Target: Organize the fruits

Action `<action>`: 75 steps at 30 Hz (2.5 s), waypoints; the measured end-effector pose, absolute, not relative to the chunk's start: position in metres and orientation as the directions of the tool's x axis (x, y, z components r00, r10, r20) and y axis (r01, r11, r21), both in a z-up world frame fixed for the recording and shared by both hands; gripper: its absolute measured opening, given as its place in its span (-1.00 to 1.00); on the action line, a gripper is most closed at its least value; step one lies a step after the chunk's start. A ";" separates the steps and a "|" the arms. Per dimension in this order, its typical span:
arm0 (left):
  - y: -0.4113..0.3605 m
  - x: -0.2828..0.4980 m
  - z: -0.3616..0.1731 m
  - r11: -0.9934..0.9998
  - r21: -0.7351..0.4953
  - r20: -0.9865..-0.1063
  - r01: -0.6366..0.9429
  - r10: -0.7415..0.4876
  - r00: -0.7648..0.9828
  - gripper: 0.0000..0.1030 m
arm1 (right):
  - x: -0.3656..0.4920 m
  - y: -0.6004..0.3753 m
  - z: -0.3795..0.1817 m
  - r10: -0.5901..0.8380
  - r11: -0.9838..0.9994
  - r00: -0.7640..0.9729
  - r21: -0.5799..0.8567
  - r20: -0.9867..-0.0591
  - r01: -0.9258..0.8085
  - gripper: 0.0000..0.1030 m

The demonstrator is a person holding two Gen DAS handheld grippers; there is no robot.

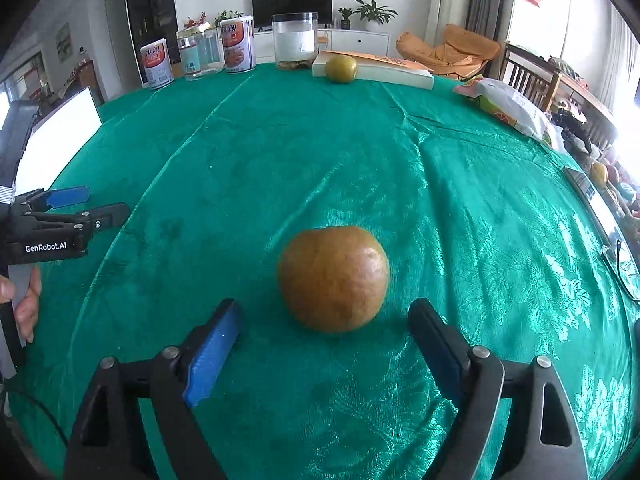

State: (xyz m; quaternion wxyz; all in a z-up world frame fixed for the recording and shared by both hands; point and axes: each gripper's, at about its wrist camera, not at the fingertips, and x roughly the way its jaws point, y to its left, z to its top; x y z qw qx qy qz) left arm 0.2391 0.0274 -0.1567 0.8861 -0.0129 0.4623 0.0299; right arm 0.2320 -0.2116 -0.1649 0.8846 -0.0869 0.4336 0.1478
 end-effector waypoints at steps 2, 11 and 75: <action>0.018 0.259 -0.146 0.998 -0.052 -0.836 -0.038 -0.023 0.548 0.92 | 0.237 -0.213 -0.168 0.181 0.944 0.561 -0.017 -0.808 -0.329 0.78; -0.069 0.448 -0.111 0.993 -0.073 -0.831 0.097 -0.115 0.544 0.91 | 0.242 -0.211 -0.170 0.193 0.940 0.537 -0.001 -0.821 -0.340 1.00; 0.032 0.172 -0.159 0.999 -0.004 -0.798 -0.050 0.027 0.602 0.88 | 0.238 -0.226 -0.170 0.146 0.964 0.539 -0.003 -0.829 -0.266 1.00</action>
